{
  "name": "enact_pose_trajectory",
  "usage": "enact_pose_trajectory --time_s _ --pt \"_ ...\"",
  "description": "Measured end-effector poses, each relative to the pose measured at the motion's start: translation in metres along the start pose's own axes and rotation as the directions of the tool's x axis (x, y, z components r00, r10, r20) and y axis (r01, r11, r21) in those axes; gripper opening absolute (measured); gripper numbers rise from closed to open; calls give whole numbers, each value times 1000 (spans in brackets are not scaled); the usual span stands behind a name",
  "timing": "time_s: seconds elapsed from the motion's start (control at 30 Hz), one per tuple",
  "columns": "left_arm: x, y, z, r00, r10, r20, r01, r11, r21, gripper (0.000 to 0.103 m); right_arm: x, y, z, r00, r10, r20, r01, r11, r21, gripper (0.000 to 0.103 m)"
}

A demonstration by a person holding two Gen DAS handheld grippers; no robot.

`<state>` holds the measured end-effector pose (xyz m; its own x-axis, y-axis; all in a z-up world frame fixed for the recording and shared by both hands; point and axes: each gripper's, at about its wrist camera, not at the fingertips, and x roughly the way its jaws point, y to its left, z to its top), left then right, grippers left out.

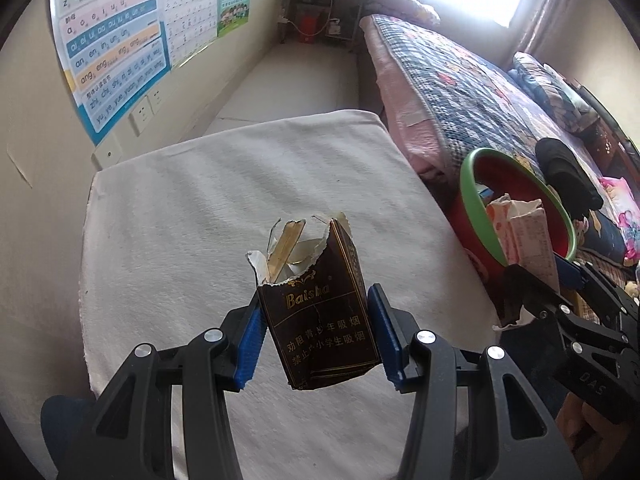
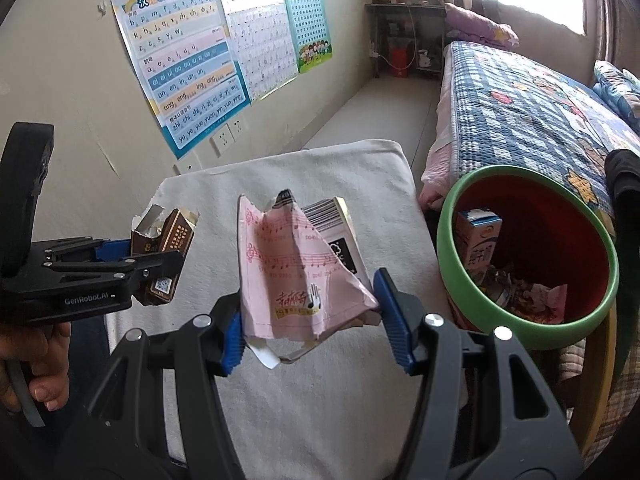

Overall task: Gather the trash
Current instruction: 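Carry the pink packet and brown cigarette box over the red bucket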

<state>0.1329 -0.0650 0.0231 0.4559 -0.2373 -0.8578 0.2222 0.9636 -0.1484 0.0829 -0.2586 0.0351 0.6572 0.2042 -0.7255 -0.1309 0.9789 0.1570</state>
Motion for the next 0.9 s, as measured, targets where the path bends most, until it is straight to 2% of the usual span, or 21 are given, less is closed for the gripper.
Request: enact_pose_trajectory --time_s 0.33,0.53,0.73,0.9 --pt "-12 -15 -8 998 -45 37 43 998 54 47 -9 -11 -8 1000 -4 12 4 999 36 56" --pt "-12 -20 -15 998 -63 25 61 996 70 47 -13 -17 -10 1000 -7 11 7 999 52 56" --pt "-27 -23 -12 997 -66 41 63 995 78 47 -32 -30 -7 1000 -10 6 10 997 70 56" --pt "-40 -25 -10 992 -101 75 94 992 87 47 -52 -44 -2 999 -38 15 37 997 63 56"
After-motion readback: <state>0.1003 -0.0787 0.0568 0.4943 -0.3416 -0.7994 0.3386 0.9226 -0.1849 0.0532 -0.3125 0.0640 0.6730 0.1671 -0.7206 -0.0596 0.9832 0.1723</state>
